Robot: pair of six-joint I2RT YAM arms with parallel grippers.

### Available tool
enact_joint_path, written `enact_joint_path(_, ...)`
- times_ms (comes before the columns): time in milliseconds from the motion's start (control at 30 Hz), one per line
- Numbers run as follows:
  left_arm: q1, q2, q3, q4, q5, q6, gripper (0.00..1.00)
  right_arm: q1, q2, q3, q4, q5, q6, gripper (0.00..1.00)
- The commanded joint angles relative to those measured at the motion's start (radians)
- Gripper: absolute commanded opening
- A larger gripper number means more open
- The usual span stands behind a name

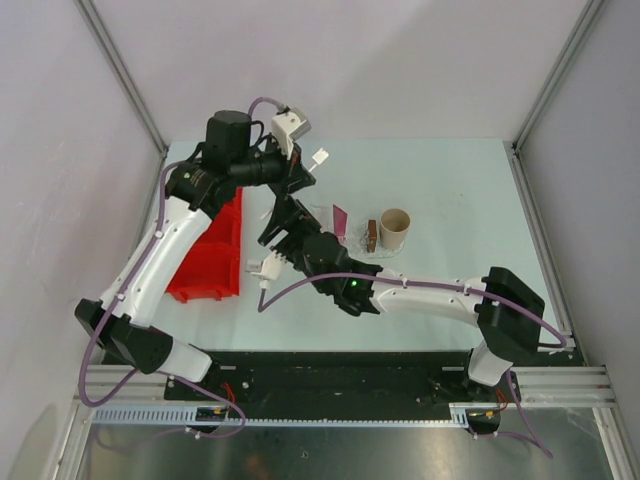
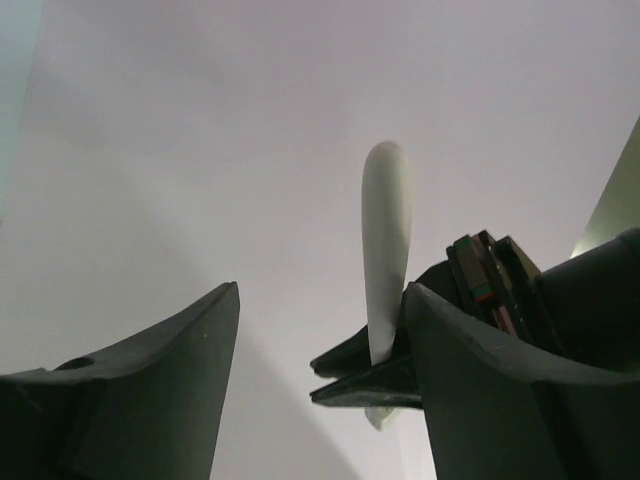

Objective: Prepare toiletry sets of a toothbrush and toothpaste on the tray

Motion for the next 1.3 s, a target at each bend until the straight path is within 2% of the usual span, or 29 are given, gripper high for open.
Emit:
enact_joint_path(0, 0.020, -0.037, 0.041, 0.008, 0.017, 0.042, 0.00, -0.003, -0.071, 0.012, 0.025, 0.048, -0.301, 0.74)
enact_joint_path(167, 0.044, -0.014, 0.060, 0.008, 0.012, 0.051, 0.00, 0.012, -0.111, 0.012, 0.014, 0.051, -0.241, 0.74)
enact_joint_path(367, 0.097, 0.059, 0.175, 0.016, 0.023, 0.022, 0.00, 0.035, -0.159, 0.014, -0.059, 0.081, -0.116, 0.73)
enact_joint_path(600, 0.144, 0.164, 0.380, 0.034, 0.049, -0.067, 0.00, -0.055, -0.276, 0.017, -0.268, 0.034, 0.218, 0.73)
enact_joint_path(700, 0.147, 0.188, 0.425, 0.051, 0.049, -0.113, 0.00, -0.133, -0.304, 0.058, -0.384, -0.007, 0.421, 0.73)
enact_joint_path(733, 0.147, 0.190, 0.429, 0.065, 0.051, -0.125, 0.00, -0.155, -0.318, 0.098, -0.416, -0.023, 0.544, 0.73)
enact_joint_path(800, 0.149, 0.193, 0.423, 0.103, 0.047, -0.150, 0.00, -0.224, -0.324, 0.153, -0.543, -0.072, 0.669, 0.73)
enact_joint_path(833, 0.149, 0.192, 0.416, 0.119, 0.049, -0.187, 0.00, -0.248, -0.327, 0.213, -0.590, -0.093, 0.810, 0.73)
enact_joint_path(867, 0.147, 0.192, 0.391, 0.137, 0.054, -0.211, 0.00, -0.277, -0.326, 0.253, -0.692, -0.121, 0.872, 0.73)
enact_joint_path(933, 0.149, 0.181, 0.359, 0.201, 0.058, -0.240, 0.00, -0.376, -0.311, 0.332, -0.803, -0.230, 1.022, 0.73)
enact_joint_path(967, 0.147, 0.176, 0.324, 0.226, 0.070, -0.271, 0.00, -0.415, -0.297, 0.442, -0.919, -0.279, 1.190, 0.72)
enact_joint_path(1000, 0.147, 0.173, 0.307, 0.282, 0.083, -0.289, 0.00, -0.514, -0.285, 0.492, -0.973, -0.401, 1.269, 0.72)
enact_joint_path(1067, 0.147, 0.156, 0.246, 0.349, 0.118, -0.343, 0.00, -0.613, -0.248, 0.622, -1.100, -0.542, 1.469, 0.72)
enact_joint_path(1100, 0.146, 0.149, 0.224, 0.382, 0.129, -0.360, 0.00, -0.673, -0.242, 0.650, -1.127, -0.715, 1.522, 0.72)
enact_joint_path(1133, 0.144, 0.133, 0.200, 0.446, 0.136, -0.391, 0.00, -0.771, -0.235, 0.667, -1.139, -0.791, 1.580, 0.72)
enact_joint_path(1167, 0.144, 0.124, 0.154, 0.476, 0.158, -0.406, 0.00, -0.817, -0.238, 0.672, -1.150, -0.870, 1.660, 0.71)
enact_joint_path(1200, 0.143, 0.112, 0.126, 0.545, 0.170, -0.426, 0.00, -0.856, -0.243, 0.667, -1.147, -1.000, 1.693, 0.71)
enact_joint_path(1267, 0.141, 0.072, 0.025, 0.635, 0.199, -0.493, 0.00, -0.940, -0.270, 0.644, -1.123, -1.140, 1.737, 0.71)
